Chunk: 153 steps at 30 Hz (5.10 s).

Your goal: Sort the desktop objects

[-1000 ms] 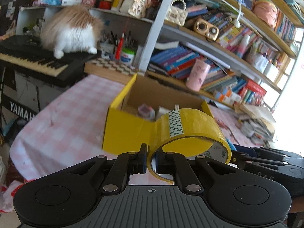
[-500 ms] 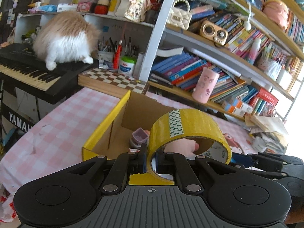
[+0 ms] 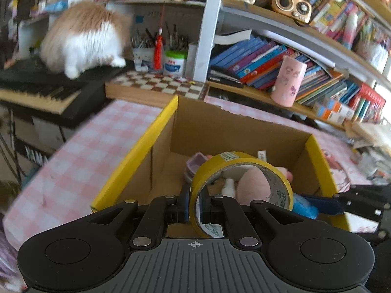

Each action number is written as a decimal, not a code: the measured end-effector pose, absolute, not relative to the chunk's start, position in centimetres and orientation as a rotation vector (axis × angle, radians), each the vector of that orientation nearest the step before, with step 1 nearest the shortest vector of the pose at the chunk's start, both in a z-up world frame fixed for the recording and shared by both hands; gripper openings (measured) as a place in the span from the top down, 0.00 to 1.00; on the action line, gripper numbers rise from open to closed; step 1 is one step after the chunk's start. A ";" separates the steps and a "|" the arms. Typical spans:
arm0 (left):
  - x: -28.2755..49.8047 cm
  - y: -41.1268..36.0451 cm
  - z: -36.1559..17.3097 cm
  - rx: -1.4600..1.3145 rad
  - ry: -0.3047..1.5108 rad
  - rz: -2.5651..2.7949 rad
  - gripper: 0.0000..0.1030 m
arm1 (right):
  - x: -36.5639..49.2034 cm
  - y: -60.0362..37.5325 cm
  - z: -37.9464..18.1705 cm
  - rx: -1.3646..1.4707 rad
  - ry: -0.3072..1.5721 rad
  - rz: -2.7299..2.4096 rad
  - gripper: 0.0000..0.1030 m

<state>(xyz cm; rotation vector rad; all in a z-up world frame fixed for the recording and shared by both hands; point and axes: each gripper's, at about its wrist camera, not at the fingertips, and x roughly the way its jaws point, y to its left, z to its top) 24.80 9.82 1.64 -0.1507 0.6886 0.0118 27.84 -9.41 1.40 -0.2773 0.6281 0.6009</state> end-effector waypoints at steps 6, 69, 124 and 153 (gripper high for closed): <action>25.6 9.5 1.5 -0.077 0.736 -0.007 0.85 | 28.6 -9.5 1.3 -0.222 0.662 0.619 0.70; 6.4 4.8 0.8 0.047 0.647 -0.196 0.07 | 4.2 -15.4 0.9 0.087 0.586 -0.044 0.30; 6.4 1.2 0.2 0.066 0.744 -0.274 0.00 | 3.0 -18.5 0.0 0.091 0.661 -0.171 0.09; 6.4 1.6 0.7 0.081 0.712 -0.316 0.00 | 3.9 -17.8 -0.4 0.081 0.676 -0.161 0.09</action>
